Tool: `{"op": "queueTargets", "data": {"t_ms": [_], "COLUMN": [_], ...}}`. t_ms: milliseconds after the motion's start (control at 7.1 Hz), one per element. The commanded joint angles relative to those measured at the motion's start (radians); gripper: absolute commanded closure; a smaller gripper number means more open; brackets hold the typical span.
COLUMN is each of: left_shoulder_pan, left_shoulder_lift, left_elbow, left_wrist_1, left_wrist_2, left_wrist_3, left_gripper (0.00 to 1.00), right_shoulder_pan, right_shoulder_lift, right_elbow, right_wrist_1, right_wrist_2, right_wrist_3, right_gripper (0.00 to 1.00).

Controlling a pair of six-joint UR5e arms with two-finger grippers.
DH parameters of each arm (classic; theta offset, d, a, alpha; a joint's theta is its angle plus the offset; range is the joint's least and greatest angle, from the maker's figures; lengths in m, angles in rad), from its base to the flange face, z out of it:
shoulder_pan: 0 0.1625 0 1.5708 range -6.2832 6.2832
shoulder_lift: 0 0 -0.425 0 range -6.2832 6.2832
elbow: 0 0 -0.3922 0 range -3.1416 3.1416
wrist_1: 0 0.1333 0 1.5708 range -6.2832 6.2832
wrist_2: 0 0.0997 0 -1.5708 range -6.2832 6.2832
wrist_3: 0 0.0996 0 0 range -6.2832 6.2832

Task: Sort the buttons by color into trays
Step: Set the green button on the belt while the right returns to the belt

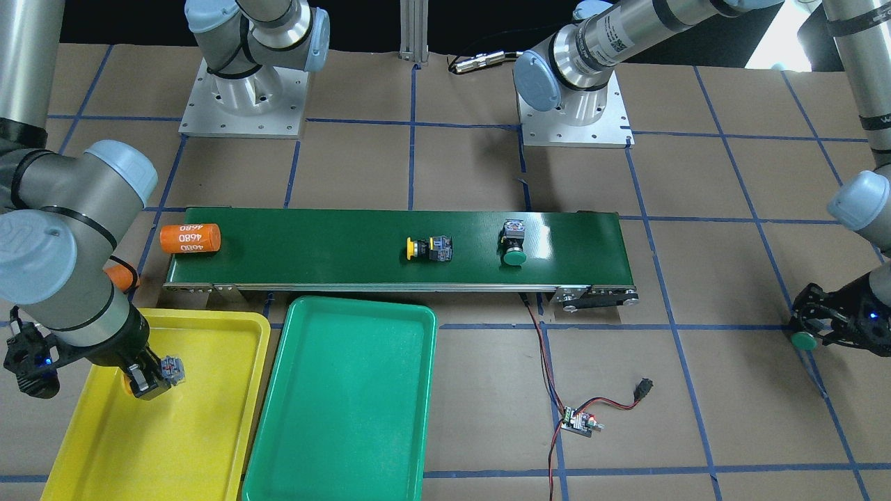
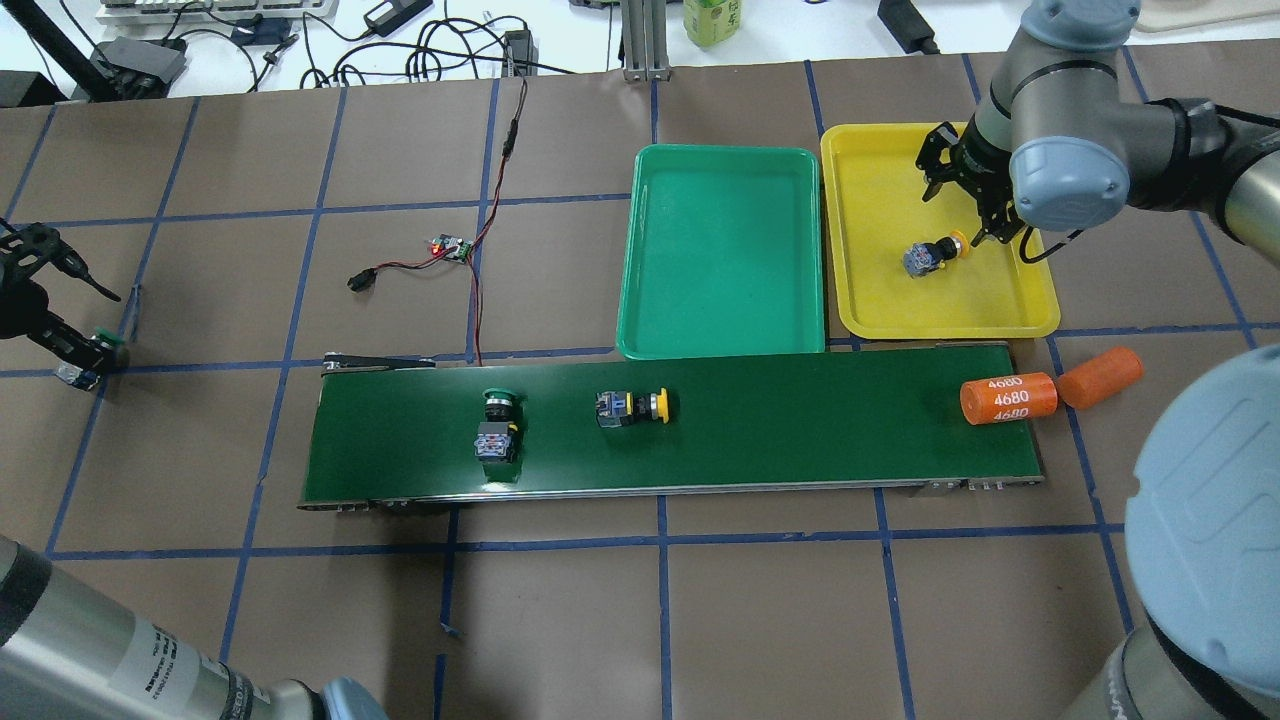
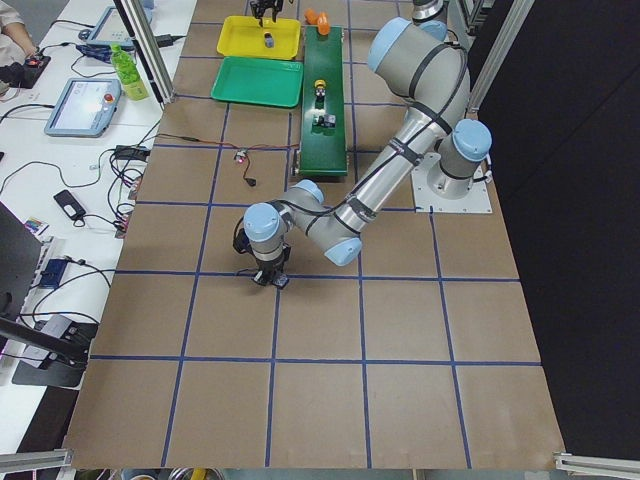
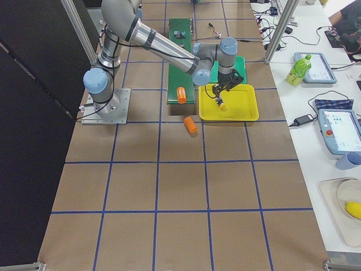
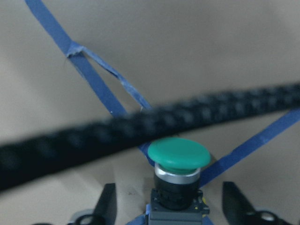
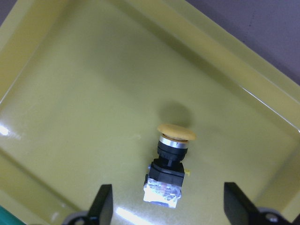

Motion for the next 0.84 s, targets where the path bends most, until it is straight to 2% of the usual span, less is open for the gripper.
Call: {"op": "queueTargets", "data": {"t_ms": [0, 282, 422, 563, 704], "left_shoulder_pan": [-0.026, -0.139, -0.221, -0.307, -0.393], "left_shoulder_lift": [0.115, 0.268, 0.337, 0.391, 0.427], "left_elbow": [0.003, -0.042, -0.093, -0.140, -0.188], "left_wrist_1": [-0.180, -0.351, -0.364, -0.364, -0.364], "left_wrist_2": [0.026, 0.015, 0.009, 0.006, 0.003], "left_wrist_3": [-0.188, -0.412, -0.574, -0.718, -0.890], "left_gripper": [1.00, 1.00, 1.00, 1.00, 1.00], "right_shoulder_pan": [0.048, 0.140, 0.143, 0.158, 0.208], "right_shoulder_lift": [-0.103, -0.313, -0.434, -0.506, -0.512], "right_elbow": [0.013, 0.110, 0.200, 0.279, 0.312], "right_wrist_1": [0.111, 0.164, 0.200, 0.216, 0.214], "right_wrist_2": [0.002, -0.003, 0.002, 0.006, 0.008], "right_wrist_3": [0.009, 0.041, 0.096, 0.157, 0.211], "right_gripper": [0.00, 0.00, 0.00, 0.00, 0.00]}}
